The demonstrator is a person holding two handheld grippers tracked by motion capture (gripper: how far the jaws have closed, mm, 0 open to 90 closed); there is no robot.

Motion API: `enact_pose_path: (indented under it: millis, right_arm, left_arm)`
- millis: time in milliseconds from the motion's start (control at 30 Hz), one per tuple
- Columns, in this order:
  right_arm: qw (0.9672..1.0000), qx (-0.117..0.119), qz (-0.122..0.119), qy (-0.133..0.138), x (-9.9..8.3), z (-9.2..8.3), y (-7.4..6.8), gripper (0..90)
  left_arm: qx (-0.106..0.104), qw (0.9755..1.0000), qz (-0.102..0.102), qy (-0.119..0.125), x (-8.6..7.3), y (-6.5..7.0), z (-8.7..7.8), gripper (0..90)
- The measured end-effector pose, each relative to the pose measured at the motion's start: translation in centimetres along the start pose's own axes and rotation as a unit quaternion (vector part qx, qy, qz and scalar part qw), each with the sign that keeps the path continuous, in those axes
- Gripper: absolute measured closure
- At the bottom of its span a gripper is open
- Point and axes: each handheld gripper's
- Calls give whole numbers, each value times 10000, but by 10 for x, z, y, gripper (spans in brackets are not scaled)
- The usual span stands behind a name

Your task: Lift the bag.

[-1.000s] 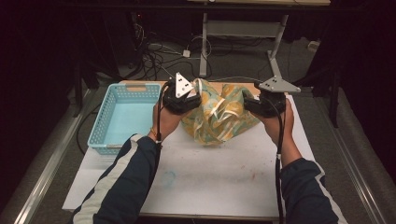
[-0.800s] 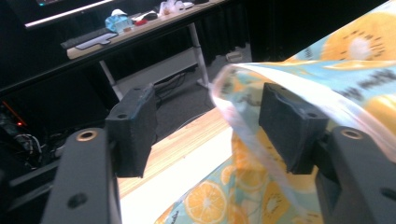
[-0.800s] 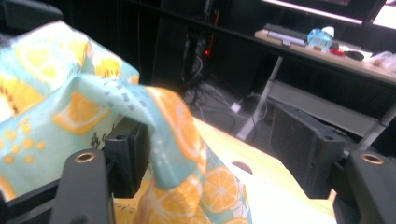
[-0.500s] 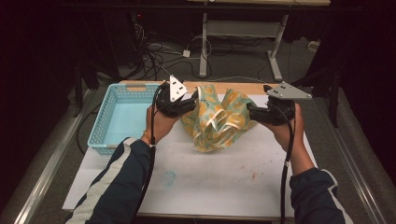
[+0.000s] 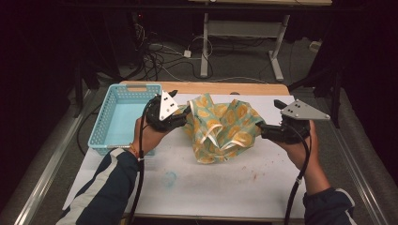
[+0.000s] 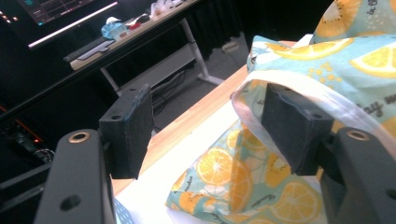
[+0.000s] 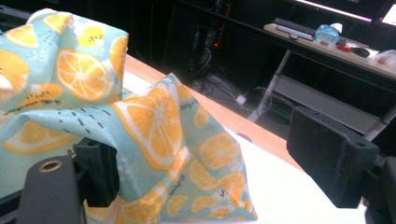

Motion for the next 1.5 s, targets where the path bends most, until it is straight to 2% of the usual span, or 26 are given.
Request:
enact_pose_path:
  millis: [67,133,167,200,233,300,367,500,567,767,867,933,1000,1033,1133,1167,1267,1367,1500]
  right_arm:
    - [10000,2,-19,-30,-2,-6,-1,195]
    - [10000,4,-27,-50,-5,-12,-2,195]
    - [10000,23,-26,-73,-7,-14,-2,195]
    - [10000,28,-15,-89,-9,-17,-2,195]
    - [9999,52,-18,-120,-11,-19,-3,195]
    - [9998,115,-36,-157,-16,-25,-4,195]
    - [9997,171,-44,-171,-20,-31,-4,194]
    - [9995,257,-15,-170,-31,-39,-6,177]
    - [9995,197,-111,-224,-38,-43,-10,177]
    - [9994,194,-84,-288,-57,-45,-15,175]
    - [9993,261,67,-274,-66,-44,-17,182]
    - [9992,260,31,-316,-70,-42,-19,183]
    - [9989,284,63,-357,-75,-41,-21,183]
    - [9989,261,28,-379,-76,-42,-21,184]
    - [9988,251,-3,-415,-83,-42,-22,183]
    - [9988,235,-1,-431,-85,-43,-22,183]
    - [9989,171,-39,-441,-90,-44,-23,183]
    - [9990,158,-1,-422,-96,-47,-24,183]
    - [9989,188,-26,-433,-103,-47,-24,183]
  left_arm:
    - [-26,10000,76,-14,-3,2,-3,363]
    - [-119,9996,249,-39,-6,6,-4,464]
    - [-182,9992,361,-25,-7,8,-4,577]
    - [-224,9986,469,-54,-8,10,-5,624]
    - [-292,9979,567,-84,-9,12,-5,728]
    - [-412,9966,689,-191,-10,14,-3,858]
    - [-379,9964,695,-303,-13,13,-2,876]
    - [-231,9973,531,-455,-21,4,-1,881]
    - [-160,9976,451,-497,-26,0,-2,885]
    - [-226,9982,313,-466,-43,-3,-18,882]
    - [-230,9984,277,-447,-55,-1,-30,873]
    - [-273,9983,225,-471,-63,1,-37,838]
    - [-298,9984,132,-461,-70,2,-45,761]
    - [-359,9985,90,-413,-74,2,-49,753]
    - [-338,9986,51,-409,-83,3,-58,615]
    - [-380,9985,54,-392,-86,3,-61,602]
    - [-328,9984,123,-436,-93,5,-68,506]
    - [-223,9988,71,-435,-102,6,-75,387]
    - [-187,9987,64,-461,-111,6,-83,302]
Point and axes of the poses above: each handheld gripper's, and its own axes: z roughly forward along the jaws, x roughly out of its top, y roughly to its right, and after that the axes turned 3 degrees about -x, right-handed
